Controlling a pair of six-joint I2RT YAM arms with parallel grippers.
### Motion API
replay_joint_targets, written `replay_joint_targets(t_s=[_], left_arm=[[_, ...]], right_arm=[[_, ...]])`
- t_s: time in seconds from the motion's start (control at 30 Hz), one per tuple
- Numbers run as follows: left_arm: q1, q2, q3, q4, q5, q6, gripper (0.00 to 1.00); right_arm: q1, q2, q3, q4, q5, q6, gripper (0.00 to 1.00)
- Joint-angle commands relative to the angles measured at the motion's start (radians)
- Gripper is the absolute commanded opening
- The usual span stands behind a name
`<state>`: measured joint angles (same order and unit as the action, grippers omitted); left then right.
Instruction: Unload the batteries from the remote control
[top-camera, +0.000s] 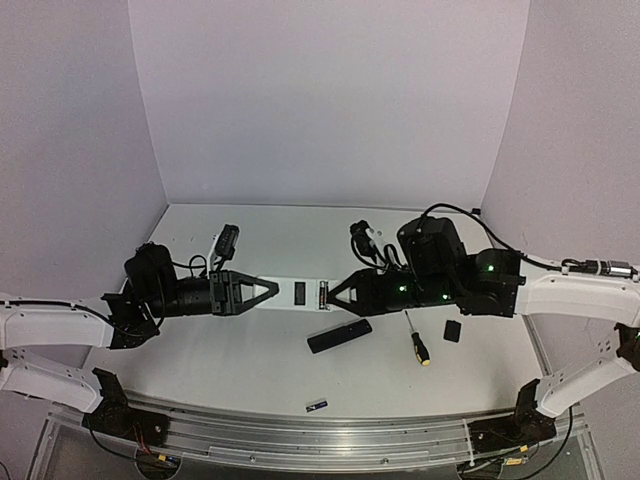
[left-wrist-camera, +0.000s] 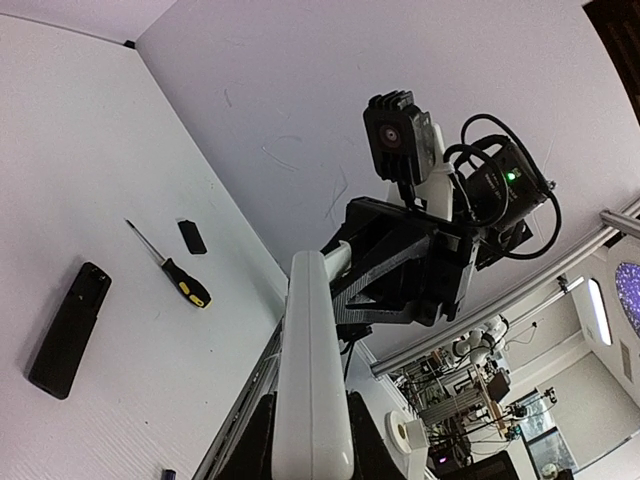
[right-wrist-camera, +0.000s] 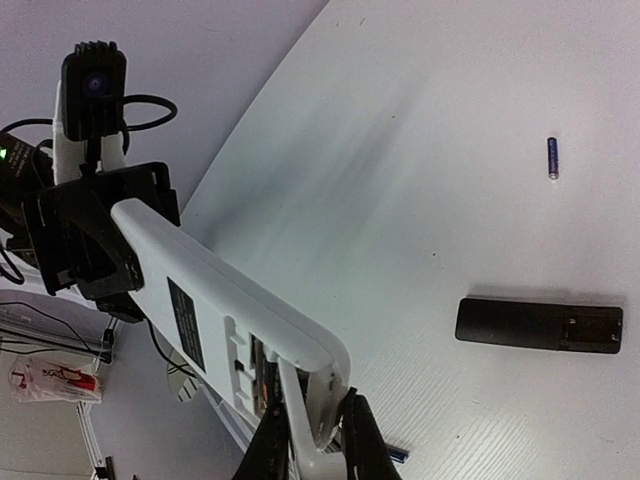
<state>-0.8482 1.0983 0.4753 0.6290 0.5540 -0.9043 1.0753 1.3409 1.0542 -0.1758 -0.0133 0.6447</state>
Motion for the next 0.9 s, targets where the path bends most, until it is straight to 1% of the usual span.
replay_joint_targets(t_s=[0.0, 0.07, 0.1, 0.23, 0.4, 0.47, 0.57, 0.7, 0.77, 0.87], left_arm=[[-0.008, 0.007, 0.08, -0.085, -0.035, 0.001, 0.0], [-0.008, 0.017, 0.08, -0.101, -0.06, -0.005, 0.0], [-0.007, 0.019, 0.08, -0.119, -0.081, -0.004, 0.0], [0.008, 0.036, 0.08, -0.203, -0.155, -0.013, 0.0], [0.099, 0.076, 0.042, -0.248, -0.144, -0.044, 0.0], [0.138, 0.088, 0.021, -0.249, -0.129, -0.043, 0.0], [0.188, 0.096, -0.002, -0.256, -0.109, -0.037, 0.0], [0.256, 0.13, -0.015, -0.273, -0.06, 0.0, 0.0], [0.285, 0.169, -0.017, -0.259, -0.001, 0.012, 0.0], [0.326, 0.248, 0.0, -0.249, 0.118, 0.033, 0.0]], right_arm=[[-0.012, 0.018, 0.052, -0.037, 0.06, -0.005, 0.07], [-0.012, 0.019, 0.05, -0.039, 0.058, -0.001, 0.01], [-0.012, 0.019, 0.049, -0.039, 0.055, -0.001, 0.0], [-0.014, 0.007, 0.043, -0.039, 0.044, -0.003, 0.0], [-0.061, -0.033, 0.001, -0.04, 0.038, 0.023, 0.0], [-0.121, -0.05, -0.033, -0.044, 0.023, 0.047, 0.0], [-0.27, -0.06, -0.102, -0.045, -0.063, 0.126, 0.0], [-0.403, -0.043, -0.153, -0.052, -0.053, 0.096, 0.0], [-0.474, -0.017, -0.168, -0.056, -0.047, 0.095, 0.0], [-0.576, 0.061, -0.164, -0.052, -0.102, 0.103, 0.0]])
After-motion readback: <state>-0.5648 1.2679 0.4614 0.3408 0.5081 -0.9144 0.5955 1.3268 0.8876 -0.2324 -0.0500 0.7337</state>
